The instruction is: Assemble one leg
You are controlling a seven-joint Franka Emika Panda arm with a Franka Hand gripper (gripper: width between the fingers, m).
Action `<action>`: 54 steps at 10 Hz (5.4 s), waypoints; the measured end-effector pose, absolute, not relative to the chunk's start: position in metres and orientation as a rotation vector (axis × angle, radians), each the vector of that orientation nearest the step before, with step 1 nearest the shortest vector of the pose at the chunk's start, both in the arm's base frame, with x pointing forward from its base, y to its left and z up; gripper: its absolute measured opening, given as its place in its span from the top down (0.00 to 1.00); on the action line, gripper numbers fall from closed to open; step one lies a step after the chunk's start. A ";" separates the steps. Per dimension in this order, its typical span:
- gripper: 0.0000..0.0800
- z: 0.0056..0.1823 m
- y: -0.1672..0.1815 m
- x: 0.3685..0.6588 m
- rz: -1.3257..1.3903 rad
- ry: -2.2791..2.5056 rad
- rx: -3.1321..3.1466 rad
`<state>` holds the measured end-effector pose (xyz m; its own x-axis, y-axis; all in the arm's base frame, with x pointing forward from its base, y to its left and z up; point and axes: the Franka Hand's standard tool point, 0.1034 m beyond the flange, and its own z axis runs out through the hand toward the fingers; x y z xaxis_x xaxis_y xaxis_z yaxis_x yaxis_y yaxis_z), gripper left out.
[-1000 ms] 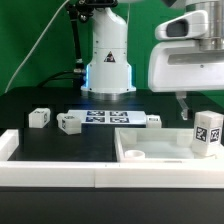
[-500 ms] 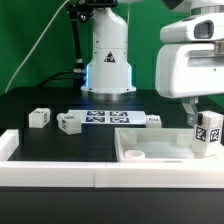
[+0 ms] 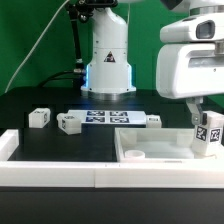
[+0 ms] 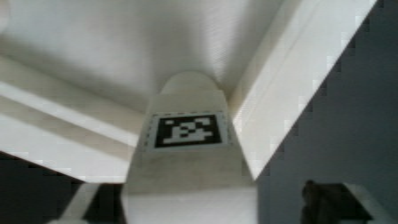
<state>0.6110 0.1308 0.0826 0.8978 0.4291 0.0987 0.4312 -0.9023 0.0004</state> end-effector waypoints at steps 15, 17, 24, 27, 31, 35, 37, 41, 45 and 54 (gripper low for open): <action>0.62 0.080 0.116 0.616 -0.166 1.568 -2.507; 0.62 0.080 0.116 0.616 -0.140 1.688 -2.410; 0.19 0.086 0.128 0.619 -0.139 0.893 -2.886; 0.19 0.080 0.123 0.618 -0.158 0.372 -3.038; 0.19 0.076 0.128 0.615 -0.219 -0.083 -3.098; 0.36 0.075 0.127 0.614 -0.222 -0.288 -3.101; 0.64 0.075 0.123 0.615 -0.223 -0.282 -3.105; 0.64 0.074 0.122 0.615 -0.222 -0.239 -3.107; 0.64 0.072 0.117 0.613 -0.194 0.728 -2.938; 0.53 0.073 0.120 0.614 -0.121 1.760 -2.395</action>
Offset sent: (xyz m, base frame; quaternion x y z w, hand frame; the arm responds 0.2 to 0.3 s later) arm -0.0027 -0.0099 0.0039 -0.0165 0.0212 0.3017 0.9530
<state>0.6143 0.1198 0.0726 0.3014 -0.9529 -0.0333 -0.9393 -0.2907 -0.1820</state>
